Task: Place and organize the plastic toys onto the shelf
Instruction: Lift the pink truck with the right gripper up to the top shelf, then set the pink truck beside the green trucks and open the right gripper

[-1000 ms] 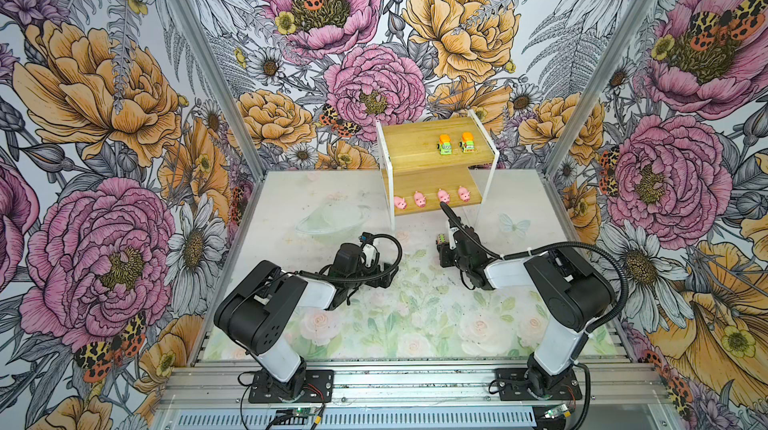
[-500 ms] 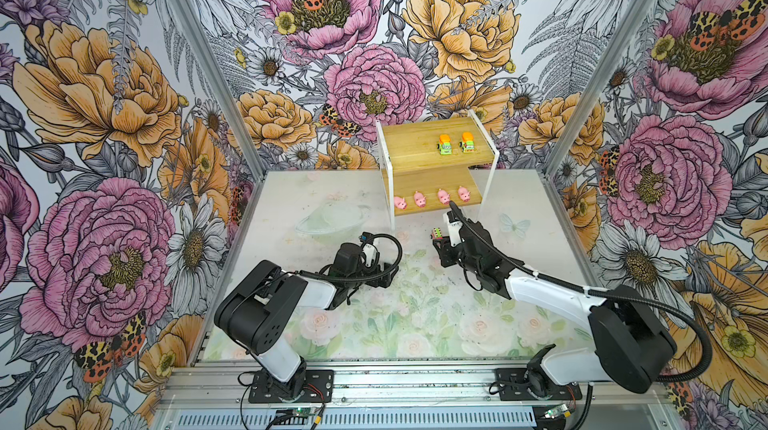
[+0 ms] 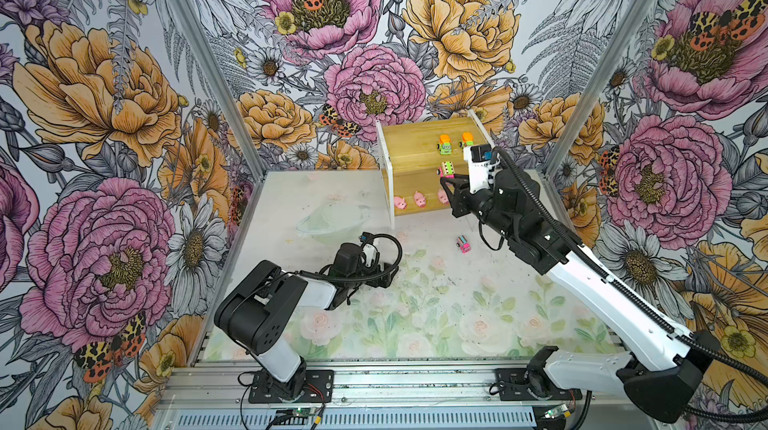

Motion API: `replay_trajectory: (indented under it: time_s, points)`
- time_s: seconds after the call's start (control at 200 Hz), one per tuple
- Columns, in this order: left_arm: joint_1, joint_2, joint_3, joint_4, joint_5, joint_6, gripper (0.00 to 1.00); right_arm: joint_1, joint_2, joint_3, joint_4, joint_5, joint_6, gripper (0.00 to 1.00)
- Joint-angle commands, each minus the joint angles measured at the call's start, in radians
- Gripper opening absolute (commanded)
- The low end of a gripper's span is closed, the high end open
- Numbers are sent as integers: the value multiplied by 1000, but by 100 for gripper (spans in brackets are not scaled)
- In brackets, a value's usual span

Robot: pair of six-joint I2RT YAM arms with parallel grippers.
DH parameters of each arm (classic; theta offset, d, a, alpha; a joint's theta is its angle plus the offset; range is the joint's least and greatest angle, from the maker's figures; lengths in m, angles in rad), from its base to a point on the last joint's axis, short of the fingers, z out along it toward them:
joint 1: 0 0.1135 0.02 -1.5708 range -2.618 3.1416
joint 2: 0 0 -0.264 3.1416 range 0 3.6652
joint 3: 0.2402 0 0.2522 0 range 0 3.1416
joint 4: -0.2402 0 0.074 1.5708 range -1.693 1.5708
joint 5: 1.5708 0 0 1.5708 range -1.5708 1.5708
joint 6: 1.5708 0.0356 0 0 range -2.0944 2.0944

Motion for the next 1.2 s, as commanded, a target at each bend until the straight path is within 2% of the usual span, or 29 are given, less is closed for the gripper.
replay_trajectory:
  time_s: [0.0,0.16,0.365,0.595,0.821,1.196]
  points:
    - [-6,1,14,-19,1,13,99,-1,109,166,-96,56,-63,23]
    - [-8,-15,8,-22,-9,13,99,-1,269,371,-128,103,-76,23]
    - [-7,-38,2,-33,-14,15,99,-2,414,523,-168,134,-76,23]
    - [-7,-67,-18,-36,-34,13,99,-13,487,574,-186,176,-69,23]
    - [-7,-76,-15,-39,-38,13,99,-43,514,595,-211,174,9,23]
    - [-6,-73,-15,-41,-41,13,99,-45,558,593,-225,152,22,22]
